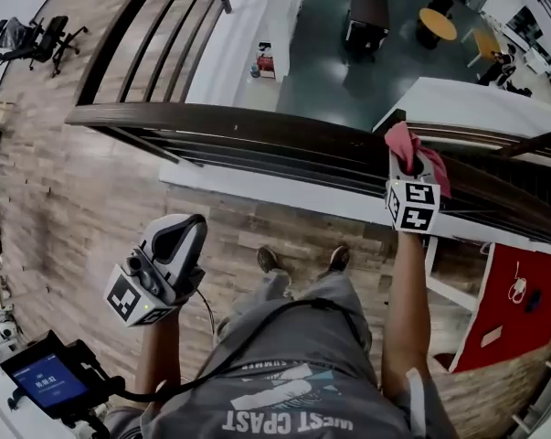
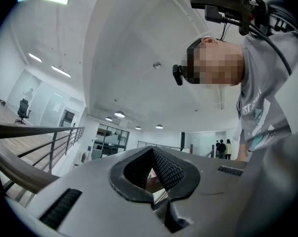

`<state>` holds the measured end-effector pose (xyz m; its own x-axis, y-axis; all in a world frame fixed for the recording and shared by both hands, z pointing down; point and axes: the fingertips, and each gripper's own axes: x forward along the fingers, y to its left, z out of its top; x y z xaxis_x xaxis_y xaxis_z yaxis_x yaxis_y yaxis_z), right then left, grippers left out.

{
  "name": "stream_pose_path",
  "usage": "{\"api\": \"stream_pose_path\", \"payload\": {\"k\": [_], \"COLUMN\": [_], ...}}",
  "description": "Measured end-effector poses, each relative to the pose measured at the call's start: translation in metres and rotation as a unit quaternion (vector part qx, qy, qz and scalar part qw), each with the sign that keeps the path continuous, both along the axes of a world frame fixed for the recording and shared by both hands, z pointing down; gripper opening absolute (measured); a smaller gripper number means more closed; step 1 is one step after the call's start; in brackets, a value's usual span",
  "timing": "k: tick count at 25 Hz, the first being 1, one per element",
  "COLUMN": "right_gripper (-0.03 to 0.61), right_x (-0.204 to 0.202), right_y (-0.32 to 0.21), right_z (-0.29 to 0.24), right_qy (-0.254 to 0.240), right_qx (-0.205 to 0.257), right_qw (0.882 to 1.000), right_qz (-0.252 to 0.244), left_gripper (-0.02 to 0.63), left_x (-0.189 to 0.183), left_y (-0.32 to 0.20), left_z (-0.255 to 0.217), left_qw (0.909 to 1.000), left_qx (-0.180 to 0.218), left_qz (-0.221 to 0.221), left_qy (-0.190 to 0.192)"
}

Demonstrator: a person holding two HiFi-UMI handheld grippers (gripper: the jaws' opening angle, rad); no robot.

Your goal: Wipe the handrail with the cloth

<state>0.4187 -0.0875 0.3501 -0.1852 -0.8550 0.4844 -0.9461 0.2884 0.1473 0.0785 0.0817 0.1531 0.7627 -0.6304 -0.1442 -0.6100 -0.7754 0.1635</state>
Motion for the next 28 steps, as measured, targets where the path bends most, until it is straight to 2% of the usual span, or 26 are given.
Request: {"api": "stream_pose_path", "payload": {"k": [1, 2, 3, 5, 7, 8, 9, 11, 13, 15, 17, 18, 19, 21, 23, 24, 25, 28], "right_gripper": [0.064, 0.064, 0.064, 0.064, 0.064, 0.064, 0.064, 0.064, 0.064, 0.064, 0.064, 0.064, 0.064, 0.064, 0.064, 0.064, 0.064, 0.064], "right_x": [-0.033, -0.046, -0.039, 0.030, 0.109, 0.125, 0.121, 0.068, -0.014, -0.096, -0.143, -0.142, -0.126, -0.076, -0.056, -0.070, -0.102, -0.264], "right_y": [-0.007, -0.011, -0.012, 0.002, 0.023, 0.028, 0.026, 0.009, -0.010, -0.013, -0.005, -0.003, -0.003, -0.002, -0.003, -0.006, -0.012, -0.037], "right_z": [-0.001, -0.002, -0.004, -0.007, -0.005, -0.003, -0.001, 0.000, -0.001, 0.000, 0.000, -0.002, -0.005, -0.007, -0.004, -0.002, -0.002, -0.003], "right_qy": [-0.005, -0.020, -0.033, -0.023, 0.007, 0.011, 0.012, 0.024, 0.037, 0.034, 0.003, -0.012, -0.020, -0.021, -0.045, -0.057, -0.060, -0.056], "right_qx": [-0.009, -0.017, -0.020, -0.011, -0.002, 0.002, 0.005, 0.010, 0.008, -0.004, -0.015, -0.013, -0.007, 0.008, 0.013, 0.012, 0.009, -0.010], "right_qw": [1.000, 0.999, 0.999, 0.998, 0.990, 0.987, 0.987, 0.994, 0.999, 0.996, 0.990, 0.991, 0.995, 1.000, 0.996, 0.994, 0.994, 0.998], "right_qz": [-0.029, -0.040, -0.029, 0.048, 0.138, 0.162, 0.163, 0.107, 0.014, -0.082, -0.137, -0.130, -0.099, 0.000, 0.080, 0.097, 0.094, 0.017], "left_gripper": [0.000, 0.000, 0.000, 0.000, 0.000, 0.000, 0.000, 0.000, 0.000, 0.000, 0.000, 0.000, 0.000, 0.000, 0.000, 0.000, 0.000, 0.000], "left_x": [-0.012, -0.021, -0.026, -0.027, -0.028, -0.029, -0.030, -0.029, -0.025, -0.020, -0.020, -0.024, -0.033, -0.066, -0.115, -0.143, -0.171, -0.255], "left_y": [-0.005, -0.010, -0.015, -0.025, -0.032, -0.034, -0.034, -0.034, -0.041, -0.049, -0.054, -0.055, -0.056, -0.057, -0.058, -0.060, -0.062, -0.072], "left_z": [0.001, 0.002, 0.002, 0.004, 0.014, 0.015, 0.013, 0.006, 0.003, 0.004, 0.004, 0.001, -0.001, 0.000, 0.007, 0.011, 0.015, 0.019], "left_qw": [1.0000, 1.0000, 1.0000, 1.0000, 1.0000, 0.9999, 0.9998, 0.9996, 0.9994, 0.9996, 0.9997, 0.9996, 0.9996, 0.9997, 0.9999, 0.9999, 0.9999, 0.9996], "left_qx": [0.001, 0.003, 0.004, 0.001, -0.006, -0.011, -0.013, -0.009, -0.003, -0.004, 0.002, 0.007, 0.011, 0.011, 0.005, 0.002, -0.001, -0.004], "left_qz": [0.000, -0.001, -0.001, 0.000, 0.000, -0.003, -0.007, -0.015, -0.021, -0.015, -0.001, 0.005, 0.008, 0.007, 0.003, 0.004, 0.007, 0.026], "left_qy": [-0.002, -0.003, -0.002, 0.005, -0.005, -0.011, -0.014, -0.024, -0.027, -0.022, -0.024, -0.026, -0.026, -0.021, -0.016, -0.014, -0.012, -0.005]}}
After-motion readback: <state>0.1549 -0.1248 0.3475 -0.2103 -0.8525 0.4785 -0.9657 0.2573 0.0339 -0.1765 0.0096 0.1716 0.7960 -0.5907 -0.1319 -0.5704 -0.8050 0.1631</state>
